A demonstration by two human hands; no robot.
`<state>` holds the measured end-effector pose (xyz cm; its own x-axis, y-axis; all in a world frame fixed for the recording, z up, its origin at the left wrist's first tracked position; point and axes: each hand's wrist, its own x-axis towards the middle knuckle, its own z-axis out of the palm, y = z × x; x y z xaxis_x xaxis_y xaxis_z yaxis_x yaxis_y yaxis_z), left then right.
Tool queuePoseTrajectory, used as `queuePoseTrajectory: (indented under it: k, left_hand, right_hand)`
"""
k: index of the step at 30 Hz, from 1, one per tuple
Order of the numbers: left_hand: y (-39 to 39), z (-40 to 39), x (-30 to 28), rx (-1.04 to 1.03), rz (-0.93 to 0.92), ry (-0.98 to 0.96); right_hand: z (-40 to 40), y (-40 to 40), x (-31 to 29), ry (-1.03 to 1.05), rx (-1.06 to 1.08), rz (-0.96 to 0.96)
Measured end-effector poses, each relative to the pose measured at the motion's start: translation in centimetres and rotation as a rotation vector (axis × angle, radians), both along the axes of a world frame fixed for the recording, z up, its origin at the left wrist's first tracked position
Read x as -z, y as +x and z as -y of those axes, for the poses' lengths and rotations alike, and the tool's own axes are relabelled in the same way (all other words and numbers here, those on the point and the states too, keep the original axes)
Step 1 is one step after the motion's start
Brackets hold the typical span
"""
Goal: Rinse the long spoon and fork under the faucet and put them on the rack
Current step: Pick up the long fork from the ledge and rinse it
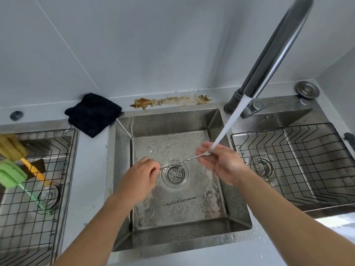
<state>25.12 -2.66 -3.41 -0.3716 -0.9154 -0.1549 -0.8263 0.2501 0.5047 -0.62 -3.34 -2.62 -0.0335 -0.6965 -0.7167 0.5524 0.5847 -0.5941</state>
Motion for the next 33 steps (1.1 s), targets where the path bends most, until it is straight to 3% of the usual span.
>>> queuePoseTrajectory:
  k: [5,13,19,22,27,33]
  left_hand:
    - [0.1,-0.2,-0.4,-0.018,-0.014,0.0]
    - [-0.2,-0.1,-0.3,-0.039,-0.05,-0.005]
    - [-1.4,-0.7,-0.4,-0.018,-0.13,0.024]
    - [-1.5,-1.3,0.0,-0.02,-0.144,0.037]
    - [-1.0,-1.8,0.3,-0.064,-0.2,0.076]
    - [-0.8,-1.8,0.7,-0.049,-0.23,0.088]
  right_hand:
    - [0.1,0.9,0.0,-0.062,-0.192,-0.314]
    - [-0.1,0.6,-0.2,-0.094,0.021,-0.035]
    - [-0.3,2.1,0.1,-0.005,0.255,-0.167]
    - [-0.5,1.9,0.2,-0.015,0.252,-0.152]
    - [-1.1,0.4,0.4,-0.208,0.164,0.064]
    - [-0.7,0.2,0.1,-0.215,0.041,-0.284]
